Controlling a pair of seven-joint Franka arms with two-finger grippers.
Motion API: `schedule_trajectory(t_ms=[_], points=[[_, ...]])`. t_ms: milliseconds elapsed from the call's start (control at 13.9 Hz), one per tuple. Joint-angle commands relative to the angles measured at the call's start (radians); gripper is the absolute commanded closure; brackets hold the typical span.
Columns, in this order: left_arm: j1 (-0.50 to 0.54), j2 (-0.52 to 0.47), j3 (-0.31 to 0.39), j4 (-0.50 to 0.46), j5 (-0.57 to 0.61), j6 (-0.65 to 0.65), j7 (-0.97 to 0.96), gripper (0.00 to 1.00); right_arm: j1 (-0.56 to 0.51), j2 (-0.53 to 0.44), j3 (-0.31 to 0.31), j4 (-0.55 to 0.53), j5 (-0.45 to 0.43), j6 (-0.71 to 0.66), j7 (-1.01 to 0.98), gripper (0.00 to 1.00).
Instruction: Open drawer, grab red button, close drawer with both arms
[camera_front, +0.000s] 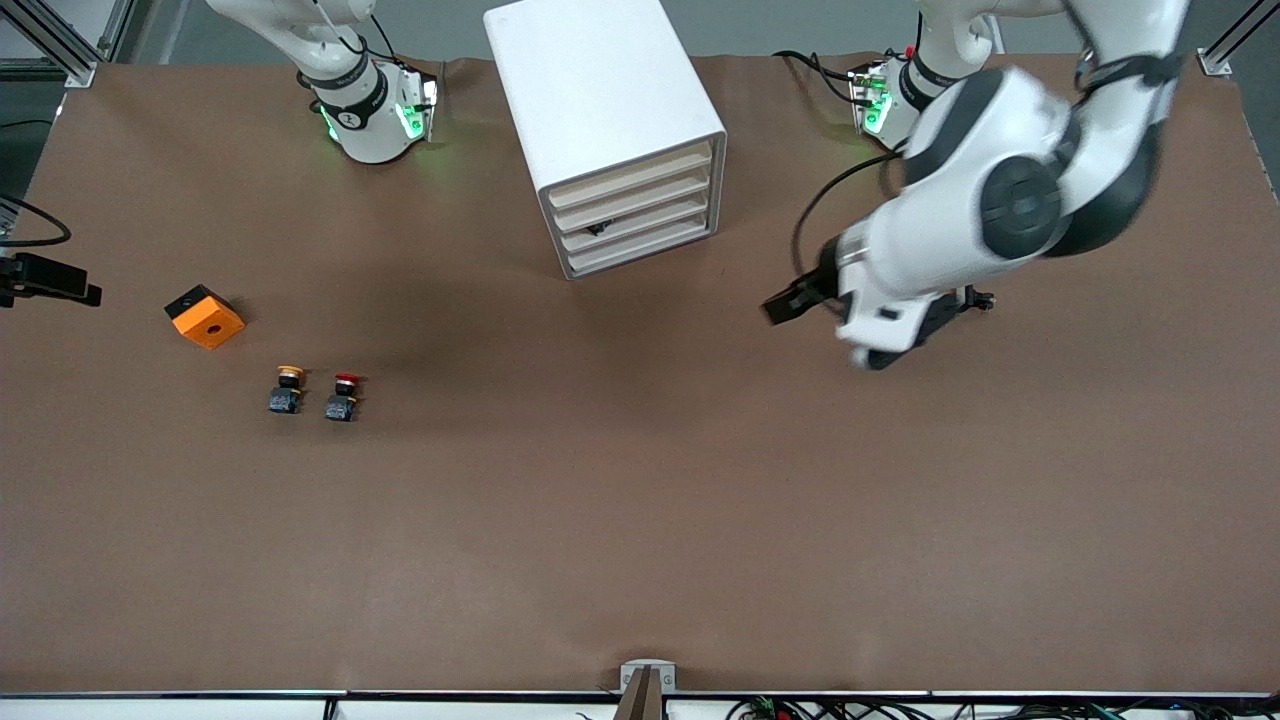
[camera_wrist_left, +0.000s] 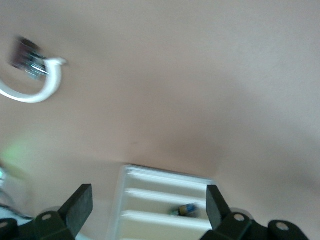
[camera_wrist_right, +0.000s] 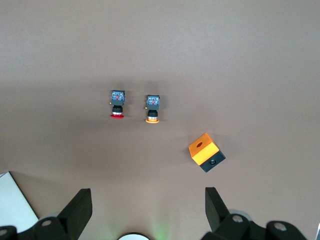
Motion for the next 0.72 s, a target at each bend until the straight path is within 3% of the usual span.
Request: schedule_trajectory(t_ms=[0,144,216,360,432,647], points=[[0.122,-0.105,-0.008,-0.041,0.008,-0.093,0.216,0.00,-0.019,0.025,0.014,0.054,-0.019,-0.022,-0.007,0.00],[0.196,-0.162,0.005,-0.045,0.012,-0.145,0.419,0.00,-0.026,0.023,0.013,0.069,-0.012,-0.018,-0.002,0.00],[0.183,-0.188,0.083,-0.048,0.016,-0.163,0.516,0.00,-0.029,0.022,0.014,0.072,-0.002,-0.018,-0.002,0.00],[0.051,-0.237,0.281,-0.082,0.041,-0.171,0.647,0.00,-0.032,0.014,0.017,0.074,0.018,-0.025,-0.005,0.00],[0.004,-0.256,0.342,-0.100,0.070,-0.170,0.705,0.00,-0.032,0.000,0.016,0.074,0.019,-0.025,-0.010,0.00],[-0.046,-0.293,0.387,-0.148,0.147,-0.100,0.798,0.00,-0.042,-0.030,0.013,0.073,0.018,-0.022,-0.013,0.00]])
